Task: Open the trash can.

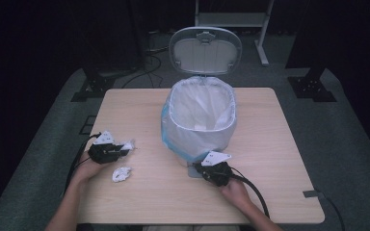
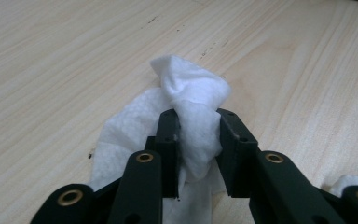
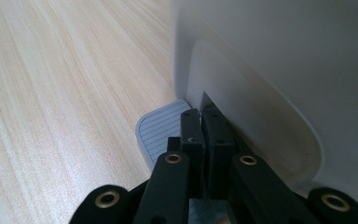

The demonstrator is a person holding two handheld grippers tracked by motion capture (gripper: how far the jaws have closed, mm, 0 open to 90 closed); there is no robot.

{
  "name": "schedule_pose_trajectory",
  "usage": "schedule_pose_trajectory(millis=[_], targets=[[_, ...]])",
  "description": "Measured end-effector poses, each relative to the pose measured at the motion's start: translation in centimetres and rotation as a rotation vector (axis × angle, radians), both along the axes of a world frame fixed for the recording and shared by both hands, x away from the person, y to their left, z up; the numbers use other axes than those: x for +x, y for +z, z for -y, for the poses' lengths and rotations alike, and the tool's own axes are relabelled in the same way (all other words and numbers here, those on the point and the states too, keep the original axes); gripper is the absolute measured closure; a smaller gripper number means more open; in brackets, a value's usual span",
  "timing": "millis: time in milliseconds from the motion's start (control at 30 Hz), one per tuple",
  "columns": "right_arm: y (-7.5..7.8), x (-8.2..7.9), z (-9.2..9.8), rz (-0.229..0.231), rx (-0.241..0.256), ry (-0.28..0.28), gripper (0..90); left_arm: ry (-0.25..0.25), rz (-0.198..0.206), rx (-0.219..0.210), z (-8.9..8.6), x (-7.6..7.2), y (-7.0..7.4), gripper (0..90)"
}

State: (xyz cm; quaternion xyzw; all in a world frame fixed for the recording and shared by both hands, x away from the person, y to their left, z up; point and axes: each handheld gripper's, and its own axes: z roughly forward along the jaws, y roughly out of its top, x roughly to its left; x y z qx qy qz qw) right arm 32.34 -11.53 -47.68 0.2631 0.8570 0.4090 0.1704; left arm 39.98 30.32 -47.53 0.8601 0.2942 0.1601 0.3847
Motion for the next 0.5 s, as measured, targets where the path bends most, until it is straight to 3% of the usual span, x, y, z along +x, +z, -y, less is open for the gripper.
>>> schedule_pose_trajectory(millis=[367,500], targets=[[0.0,0.02,0.01,0.002,-0.001,0.002,87.7,-0.049,-0.002,0.01,0.03,-0.44,0.37,82.4],[-0.02,0.0,0.03,0.001,0.003,0.0,87.7,-0.056,-0.01,-0.013,-0.09,-0.68,0.73,82.4]])
